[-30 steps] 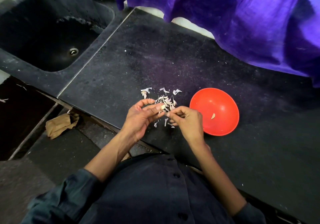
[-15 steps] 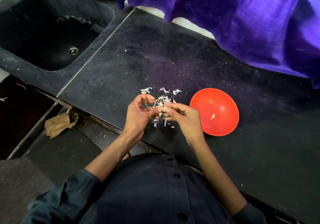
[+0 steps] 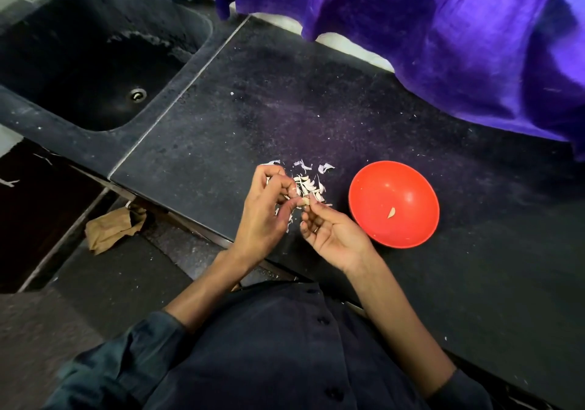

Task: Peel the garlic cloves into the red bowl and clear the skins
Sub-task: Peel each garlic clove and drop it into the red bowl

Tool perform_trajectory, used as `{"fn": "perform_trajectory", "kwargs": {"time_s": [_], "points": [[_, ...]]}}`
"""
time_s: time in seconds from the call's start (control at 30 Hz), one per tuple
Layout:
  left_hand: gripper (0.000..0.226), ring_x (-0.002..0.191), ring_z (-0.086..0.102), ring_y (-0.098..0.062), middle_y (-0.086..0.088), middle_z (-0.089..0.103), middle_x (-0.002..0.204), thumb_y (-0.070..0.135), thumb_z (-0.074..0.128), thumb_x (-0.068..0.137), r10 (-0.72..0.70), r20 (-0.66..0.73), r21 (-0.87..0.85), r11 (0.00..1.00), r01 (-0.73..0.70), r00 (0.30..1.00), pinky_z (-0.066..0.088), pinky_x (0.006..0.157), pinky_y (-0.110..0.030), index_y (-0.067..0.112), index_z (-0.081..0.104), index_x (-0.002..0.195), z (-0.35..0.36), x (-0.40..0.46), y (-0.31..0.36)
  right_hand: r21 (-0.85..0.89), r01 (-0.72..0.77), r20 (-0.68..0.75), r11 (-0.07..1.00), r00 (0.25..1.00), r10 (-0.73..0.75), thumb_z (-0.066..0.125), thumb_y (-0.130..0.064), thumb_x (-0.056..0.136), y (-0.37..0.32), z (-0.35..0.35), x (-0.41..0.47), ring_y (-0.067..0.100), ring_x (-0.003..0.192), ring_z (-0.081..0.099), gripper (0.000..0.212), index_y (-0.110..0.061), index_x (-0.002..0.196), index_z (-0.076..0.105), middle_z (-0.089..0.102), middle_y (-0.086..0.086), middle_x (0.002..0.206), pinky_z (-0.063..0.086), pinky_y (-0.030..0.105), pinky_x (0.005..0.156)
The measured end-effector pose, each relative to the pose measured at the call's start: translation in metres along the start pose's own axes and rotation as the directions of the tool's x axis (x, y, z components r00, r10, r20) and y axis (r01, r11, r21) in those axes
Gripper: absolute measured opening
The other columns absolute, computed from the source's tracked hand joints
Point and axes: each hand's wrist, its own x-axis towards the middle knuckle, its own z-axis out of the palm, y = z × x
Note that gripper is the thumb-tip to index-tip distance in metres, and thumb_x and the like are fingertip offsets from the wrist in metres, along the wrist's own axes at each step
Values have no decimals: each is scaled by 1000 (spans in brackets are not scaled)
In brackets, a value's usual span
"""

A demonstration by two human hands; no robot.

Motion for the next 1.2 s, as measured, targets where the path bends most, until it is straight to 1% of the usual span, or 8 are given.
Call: {"fn": "perform_trajectory", "kwargs": {"time_s": [0.13,0.23,0.3,0.43,0.63,0.8,1.03,1.2], "points": [[34,81,64,-29,4,41,101,1,68,81,-125,-51,-186,976,114,991,57,72,-32,29,48,88,1,0,2,125,-105,31,987,994,101,57,-8,88,3,1,1,8,54,60,10,-7,96,64,58,3,73,53,19,51],[41,77,64,-26,-24,46,96,1,70,78,-282,-30,-393,885,248,959,54,67,-26,34,46,85,3,2,5,172,-158,87,972,986,145,61,-12,80,5,0,3,6,55,58,33,-9,113,60,54,0,77,51,18,49],[40,72,63,-24,-38,51,88,-4,69,78,-347,7,-495,814,305,938,51,61,-21,23,42,88,5,2,6,172,-181,98,968,981,166,62,-14,79,6,1,3,5,54,57,25,-8,103,62,55,-1,73,49,17,48],[43,66,63,-13,-10,59,70,-20,60,81,-407,43,-581,733,354,912,49,57,-17,14,35,86,6,0,8,159,-204,120,966,975,187,61,-16,80,6,4,-1,4,54,54,18,-10,96,65,56,-2,71,46,14,47],[42,79,57,-26,-8,46,84,-19,59,82,-425,5,-520,772,366,905,51,59,-21,17,38,84,7,-2,4,216,-203,155,955,973,172,63,-20,80,5,-1,4,4,56,53,44,-16,124,55,57,-2,71,45,14,47],[31,82,61,-26,-12,62,95,-12,66,82,-446,27,-456,791,408,895,55,60,-27,14,51,89,2,-2,-1,194,-68,59,979,997,58,63,-17,81,2,-2,2,5,56,52,12,-18,93,66,54,-1,73,44,14,46],[18,77,71,-18,-2,73,79,6,79,76,-449,-3,-230,870,436,893,58,73,-28,17,67,82,1,-4,-5,-56,245,6,968,969,-245,56,-3,92,-1,-8,-1,9,66,66,15,-4,103,65,71,3,76,55,20,59],[29,74,68,-4,7,73,84,-4,66,86,-445,54,-203,871,447,894,57,69,-23,25,72,87,3,-1,-5,-150,346,54,926,938,-342,56,7,89,-1,-10,-3,16,76,71,18,1,102,65,73,9,88,58,26,67]]}}
